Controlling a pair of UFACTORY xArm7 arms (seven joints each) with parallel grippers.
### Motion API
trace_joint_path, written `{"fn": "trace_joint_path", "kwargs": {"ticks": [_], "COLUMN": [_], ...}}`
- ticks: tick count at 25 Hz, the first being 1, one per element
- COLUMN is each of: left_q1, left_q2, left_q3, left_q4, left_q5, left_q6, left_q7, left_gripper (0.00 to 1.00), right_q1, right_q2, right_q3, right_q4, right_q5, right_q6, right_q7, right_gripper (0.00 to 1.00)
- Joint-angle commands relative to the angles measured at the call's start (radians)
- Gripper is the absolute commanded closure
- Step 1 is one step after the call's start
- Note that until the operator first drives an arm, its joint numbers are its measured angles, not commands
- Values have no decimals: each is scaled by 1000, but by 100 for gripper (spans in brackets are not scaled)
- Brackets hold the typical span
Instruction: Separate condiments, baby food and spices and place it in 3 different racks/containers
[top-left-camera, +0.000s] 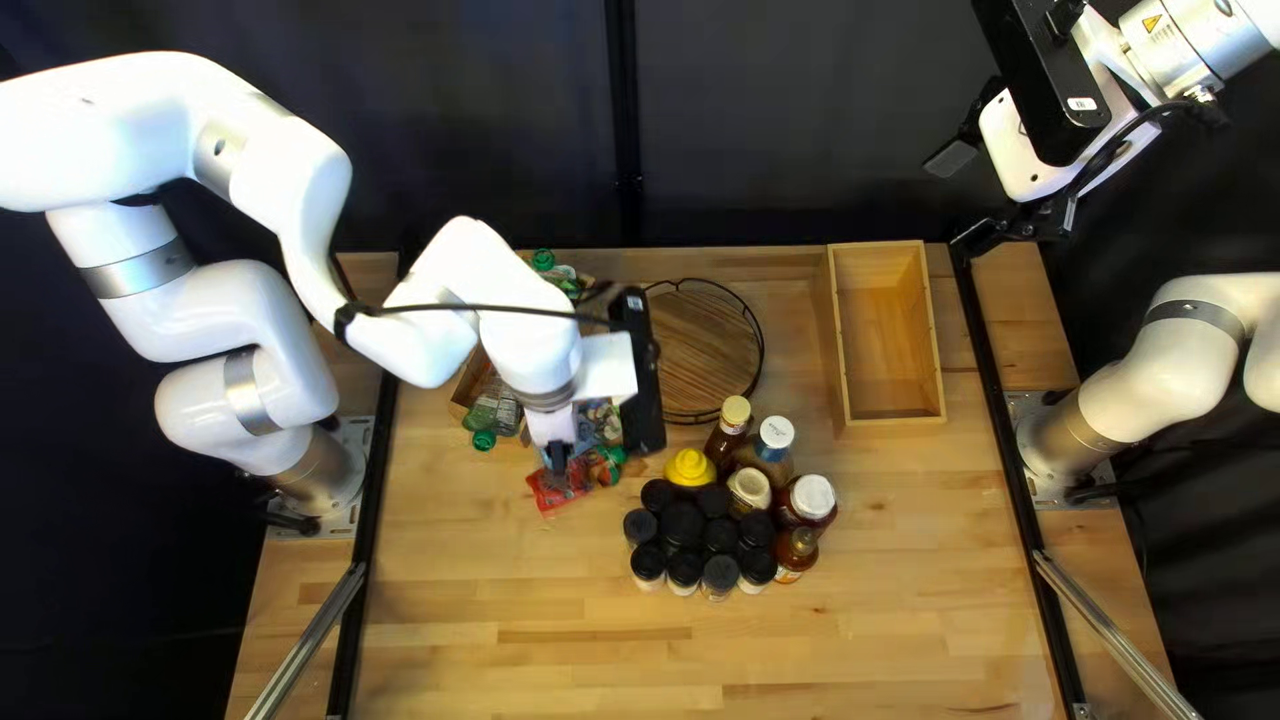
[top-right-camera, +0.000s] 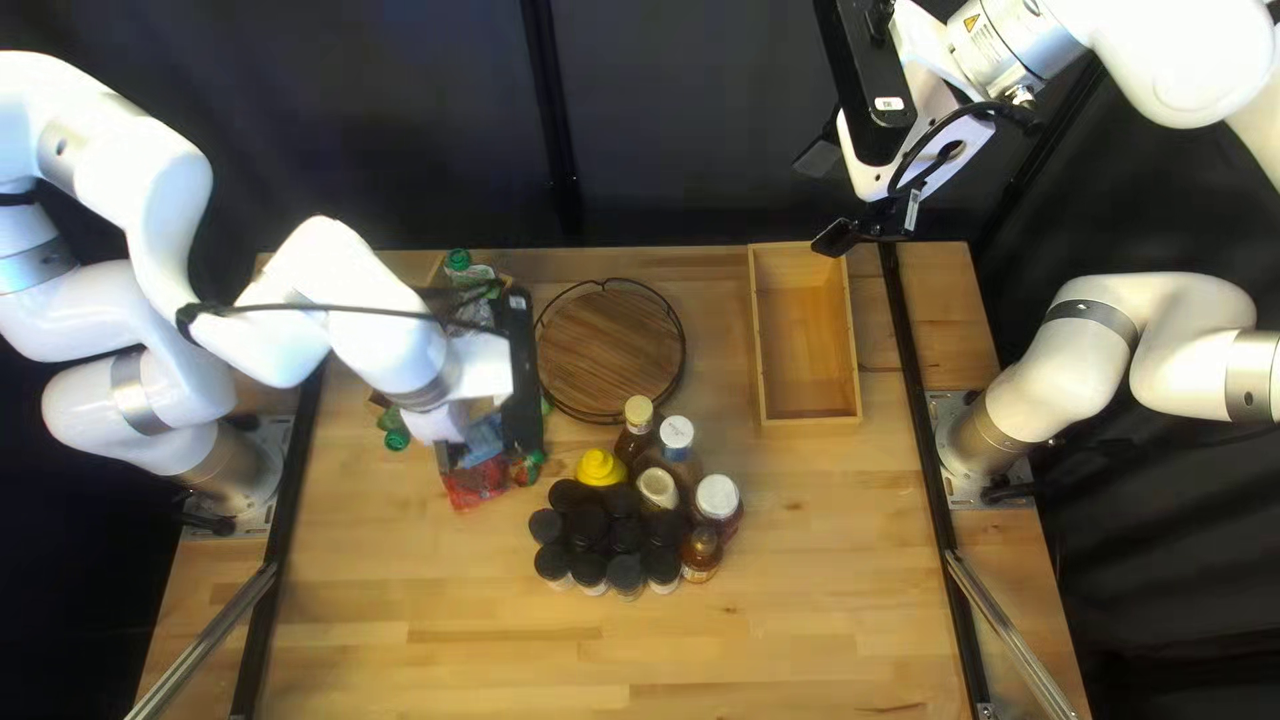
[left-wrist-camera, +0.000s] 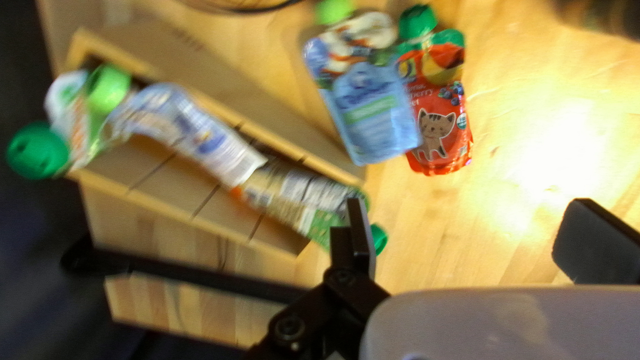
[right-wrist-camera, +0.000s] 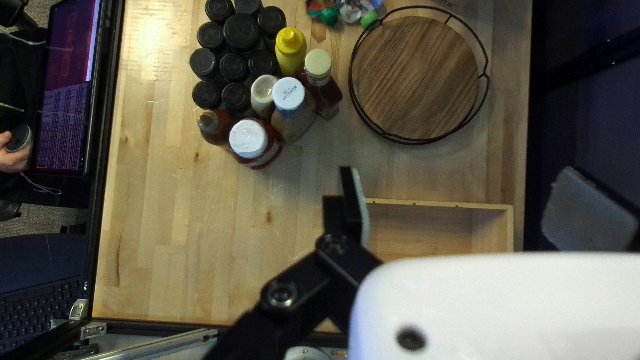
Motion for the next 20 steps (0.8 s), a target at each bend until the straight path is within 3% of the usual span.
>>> {"fn": "trace_joint_path", "kwargs": {"ticks": [1,10,16,20], "left_q1": [-60,-184,-383,-475], "left_q2": [12,89,220,238], "left_q3": [96,289,504,611], "left_q4": [-28,-77,-59,-52], "left_q5": [11,18,4,21], "left_q6": [-95,-244,-290,-285], "left_q7": [55,20,-132,-208], "left_gripper": [0,0,0,0], "right_q1": [0,0,0,0], "right_q2": [0,0,0,0], "right_q3": [0,0,0,0], "right_q4": [0,0,0,0], "right_q5": [0,0,0,0], "right_q6": [0,0,0,0], "right_q7": [0,0,0,0], "right_gripper": [0,0,0,0]}}
